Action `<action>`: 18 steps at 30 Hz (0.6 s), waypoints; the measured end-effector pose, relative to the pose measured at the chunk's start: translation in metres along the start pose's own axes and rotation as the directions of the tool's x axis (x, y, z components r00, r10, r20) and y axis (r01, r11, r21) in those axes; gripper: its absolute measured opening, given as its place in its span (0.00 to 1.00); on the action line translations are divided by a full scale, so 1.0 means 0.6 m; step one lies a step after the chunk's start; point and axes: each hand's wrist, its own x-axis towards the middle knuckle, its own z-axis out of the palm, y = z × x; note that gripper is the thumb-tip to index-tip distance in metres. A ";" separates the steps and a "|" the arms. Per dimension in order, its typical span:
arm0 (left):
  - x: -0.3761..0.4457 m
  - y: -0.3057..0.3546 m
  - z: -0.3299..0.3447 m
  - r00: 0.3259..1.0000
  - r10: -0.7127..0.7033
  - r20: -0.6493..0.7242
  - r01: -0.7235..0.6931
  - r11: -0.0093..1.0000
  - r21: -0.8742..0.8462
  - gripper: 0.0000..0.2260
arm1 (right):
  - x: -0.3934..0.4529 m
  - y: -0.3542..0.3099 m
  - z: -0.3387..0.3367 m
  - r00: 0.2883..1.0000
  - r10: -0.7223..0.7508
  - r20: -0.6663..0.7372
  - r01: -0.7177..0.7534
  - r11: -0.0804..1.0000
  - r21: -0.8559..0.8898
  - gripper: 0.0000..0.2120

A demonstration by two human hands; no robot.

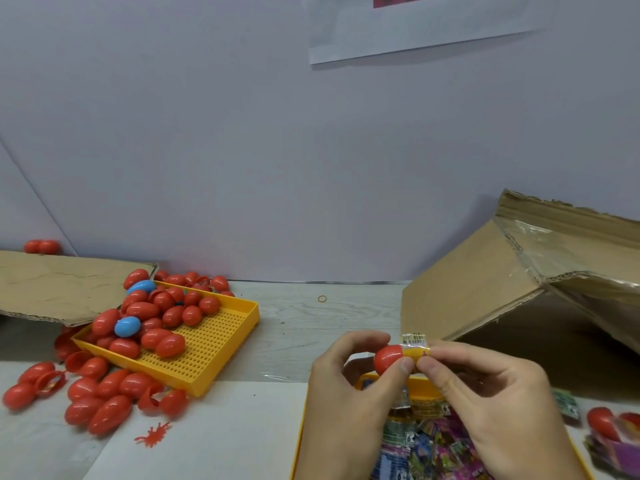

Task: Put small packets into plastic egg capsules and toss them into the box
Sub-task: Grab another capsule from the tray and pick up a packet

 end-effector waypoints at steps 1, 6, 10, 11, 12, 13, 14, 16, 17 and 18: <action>0.000 0.000 0.000 1.000 0.002 0.000 -0.002 1.000 0.005 0.10 | 0.000 0.000 0.000 1.000 0.004 0.003 -0.004 1.000 0.000 0.10; 0.000 0.002 0.001 1.000 0.014 0.003 -0.014 0.999 0.044 0.10 | -0.002 -0.001 0.000 1.000 0.005 0.009 -0.005 1.000 0.000 0.11; -0.001 0.006 0.001 1.000 0.012 -0.016 -0.011 0.999 0.038 0.10 | -0.003 -0.003 0.001 1.000 -0.025 -0.011 0.025 1.000 -0.012 0.10; -0.002 0.007 0.001 1.000 0.012 -0.019 -0.012 0.999 0.034 0.10 | -0.003 -0.002 0.001 0.999 -0.030 -0.019 0.029 0.999 -0.014 0.11; -0.002 0.007 0.001 1.000 0.015 -0.019 -0.014 0.999 0.029 0.10 | -0.002 -0.001 0.000 0.999 -0.031 -0.030 0.030 0.999 -0.011 0.11; -0.001 0.007 0.001 1.000 0.020 -0.016 -0.019 1.000 0.024 0.11 | -0.002 0.000 -0.001 0.999 -0.023 -0.038 0.023 1.000 0.003 0.11; -0.002 0.007 0.001 1.000 0.029 -0.011 -0.029 0.999 0.020 0.11 | -0.001 0.002 -0.002 0.999 -0.004 -0.036 0.005 1.000 0.025 0.11; -0.002 0.006 0.002 0.998 0.062 0.008 -0.062 0.998 0.013 0.13 | 0.000 0.004 -0.002 0.999 0.042 0.006 -0.042 0.997 0.069 0.13; -0.002 0.005 0.002 0.997 0.076 0.018 -0.076 0.997 0.007 0.15 | 0.000 0.005 -0.001 0.998 0.062 0.034 -0.064 0.995 0.078 0.15; -0.002 0.005 0.003 0.996 0.087 0.029 -0.087 0.996 -0.001 0.16 | 0.000 0.005 -0.001 0.995 0.080 0.054 -0.084 0.994 0.072 0.16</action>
